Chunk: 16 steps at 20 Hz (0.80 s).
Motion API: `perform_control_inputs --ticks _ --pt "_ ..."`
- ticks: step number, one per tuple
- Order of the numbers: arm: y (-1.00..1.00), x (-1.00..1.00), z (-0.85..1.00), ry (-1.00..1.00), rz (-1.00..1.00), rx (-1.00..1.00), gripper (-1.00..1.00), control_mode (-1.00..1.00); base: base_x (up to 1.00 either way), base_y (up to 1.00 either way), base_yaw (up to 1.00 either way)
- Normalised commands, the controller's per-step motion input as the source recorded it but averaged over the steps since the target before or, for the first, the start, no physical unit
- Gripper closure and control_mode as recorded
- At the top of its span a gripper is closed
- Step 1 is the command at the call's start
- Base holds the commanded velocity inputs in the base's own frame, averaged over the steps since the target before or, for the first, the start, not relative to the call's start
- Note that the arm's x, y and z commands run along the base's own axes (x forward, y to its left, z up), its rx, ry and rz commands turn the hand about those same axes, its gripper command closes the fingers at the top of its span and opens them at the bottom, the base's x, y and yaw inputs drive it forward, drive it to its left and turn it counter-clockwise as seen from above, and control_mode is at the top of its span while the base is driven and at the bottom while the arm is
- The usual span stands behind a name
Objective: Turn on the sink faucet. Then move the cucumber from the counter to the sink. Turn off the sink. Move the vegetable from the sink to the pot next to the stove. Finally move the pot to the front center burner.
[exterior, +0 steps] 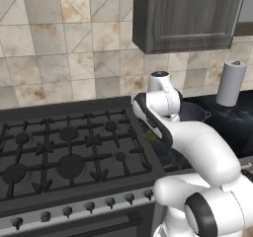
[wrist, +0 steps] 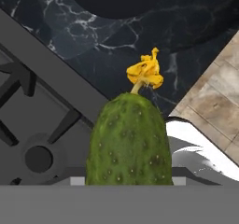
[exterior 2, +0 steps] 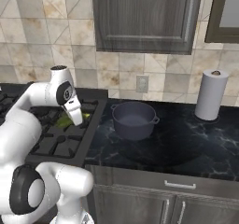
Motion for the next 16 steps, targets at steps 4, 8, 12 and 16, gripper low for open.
perform_control_inputs --ticks 4,8,12,16 --pt "-0.55 -0.05 0.0 0.01 0.0 0.0 1.0 -1.0 0.0 0.0 0.0" --pt "-0.68 -0.29 -0.01 0.0 0.0 0.0 1.0 -1.0 0.0 0.0 0.0" --pt "-0.68 -0.21 0.0 0.0 0.0 0.0 1.0 -1.0 0.0 0.0 0.0" --pt "-0.67 -0.02 0.0 0.0 0.0 0.0 1.0 -1.0 0.0 0.0 0.0"
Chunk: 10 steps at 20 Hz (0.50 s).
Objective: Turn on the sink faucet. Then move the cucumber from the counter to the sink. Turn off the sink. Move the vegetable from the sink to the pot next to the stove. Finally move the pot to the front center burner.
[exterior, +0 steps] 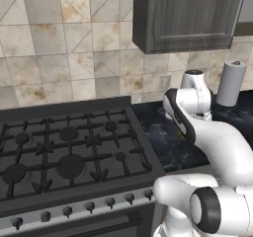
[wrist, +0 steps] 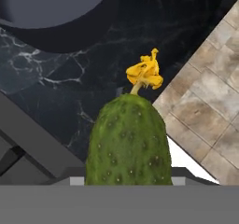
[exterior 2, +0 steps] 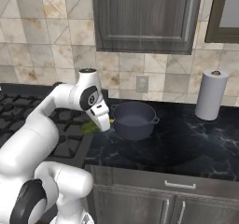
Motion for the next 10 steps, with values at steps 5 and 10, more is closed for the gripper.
perform_control_inputs --ticks 5,10 --pt "-0.6 0.19 0.0 0.0 0.0 0.0 1.0 -1.0 0.0 0.0 0.0" --pt "-0.43 0.39 0.0 -0.03 0.01 0.04 1.0 -1.0 0.0 0.0 0.0"
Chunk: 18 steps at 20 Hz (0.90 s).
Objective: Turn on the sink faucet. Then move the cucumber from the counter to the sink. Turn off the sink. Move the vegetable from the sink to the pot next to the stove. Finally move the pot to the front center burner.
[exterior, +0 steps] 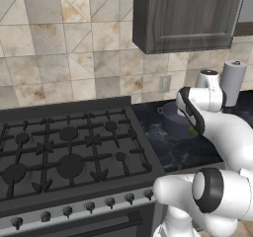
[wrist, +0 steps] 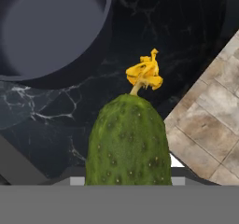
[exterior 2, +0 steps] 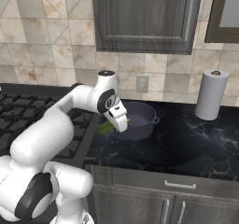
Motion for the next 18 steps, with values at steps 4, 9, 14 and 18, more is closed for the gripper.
perform_control_inputs --ticks 4,9,14,18 --pt "-0.25 0.49 0.0 -0.02 0.01 0.03 1.0 -1.0 0.0 0.0 0.0" --pt "-0.09 0.34 -0.01 -0.11 0.01 0.0 1.0 -1.0 0.0 0.0 0.0" --pt "-0.16 0.04 0.0 -0.1 0.01 0.0 1.0 -1.0 0.0 0.0 0.0" --pt "-0.03 0.25 -0.05 -0.04 0.0 0.0 1.0 -1.0 0.0 0.0 0.0"
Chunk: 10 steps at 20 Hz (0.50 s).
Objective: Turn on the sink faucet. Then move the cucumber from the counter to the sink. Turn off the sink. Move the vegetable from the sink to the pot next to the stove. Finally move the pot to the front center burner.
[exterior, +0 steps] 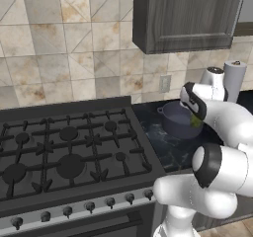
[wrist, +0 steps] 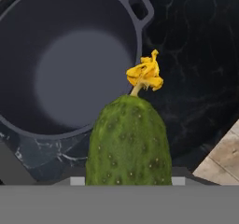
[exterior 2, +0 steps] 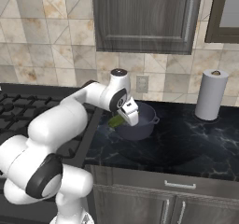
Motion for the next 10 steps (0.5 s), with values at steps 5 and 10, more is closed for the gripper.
perform_control_inputs --ticks 5,10 --pt "0.0 0.4 -0.06 -0.01 0.0 0.0 1.0 -1.0 0.0 0.0 0.0" --pt "-0.04 0.37 0.0 0.0 0.0 0.0 1.0 -1.0 0.0 0.0 0.0"
